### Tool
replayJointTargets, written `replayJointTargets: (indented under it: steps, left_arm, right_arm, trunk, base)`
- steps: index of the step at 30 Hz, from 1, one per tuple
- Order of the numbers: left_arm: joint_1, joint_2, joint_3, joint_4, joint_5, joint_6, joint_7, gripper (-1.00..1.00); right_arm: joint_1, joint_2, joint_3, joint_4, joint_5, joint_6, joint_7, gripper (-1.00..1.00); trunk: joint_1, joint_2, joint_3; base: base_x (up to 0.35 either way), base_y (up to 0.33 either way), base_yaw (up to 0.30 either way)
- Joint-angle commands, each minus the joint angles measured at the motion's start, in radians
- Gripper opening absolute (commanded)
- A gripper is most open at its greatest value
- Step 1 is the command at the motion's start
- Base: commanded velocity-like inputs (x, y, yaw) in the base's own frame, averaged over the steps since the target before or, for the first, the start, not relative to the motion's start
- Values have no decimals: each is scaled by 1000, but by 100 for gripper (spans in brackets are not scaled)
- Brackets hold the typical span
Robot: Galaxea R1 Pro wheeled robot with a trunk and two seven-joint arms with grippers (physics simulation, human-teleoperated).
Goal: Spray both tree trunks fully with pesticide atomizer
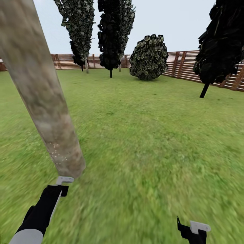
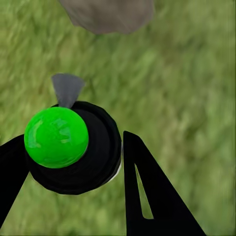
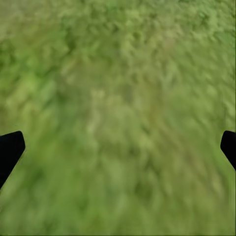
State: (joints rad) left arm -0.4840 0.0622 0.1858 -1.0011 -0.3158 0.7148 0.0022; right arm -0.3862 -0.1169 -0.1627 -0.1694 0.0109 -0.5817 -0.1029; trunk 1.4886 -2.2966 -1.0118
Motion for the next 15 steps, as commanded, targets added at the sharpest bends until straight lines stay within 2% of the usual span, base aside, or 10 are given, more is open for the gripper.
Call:
replayJointTargets:
  steps: [1,4,7,15]
  left_arm:
    - [-1,0,0,-1,-2,5,1,-100]
    - [-1,-2,0,-2,-2,5,2,-100]
    - [-1,-14,2,-3,-3,5,4,-100]
    - [-1,-19,3,-4,-3,5,4,-100]
  right_arm:
    - [0,0,-1,1,1,-3,-1,100]
    - [0,0,-1,1,1,-3,-1,100]
    - [0,0,-1,1,1,-3,-1,100]
    - [0,0,-1,1,1,-3,-1,100]
  trunk:
    - [0,0,-1]
    - [0,0,-1]
    - [0,0,-1]
    - [0,0,-1]
  base:
    - [235,-194,274]
    - [225,-196,275]
    - [142,-214,276]
    - [11,-263,276]
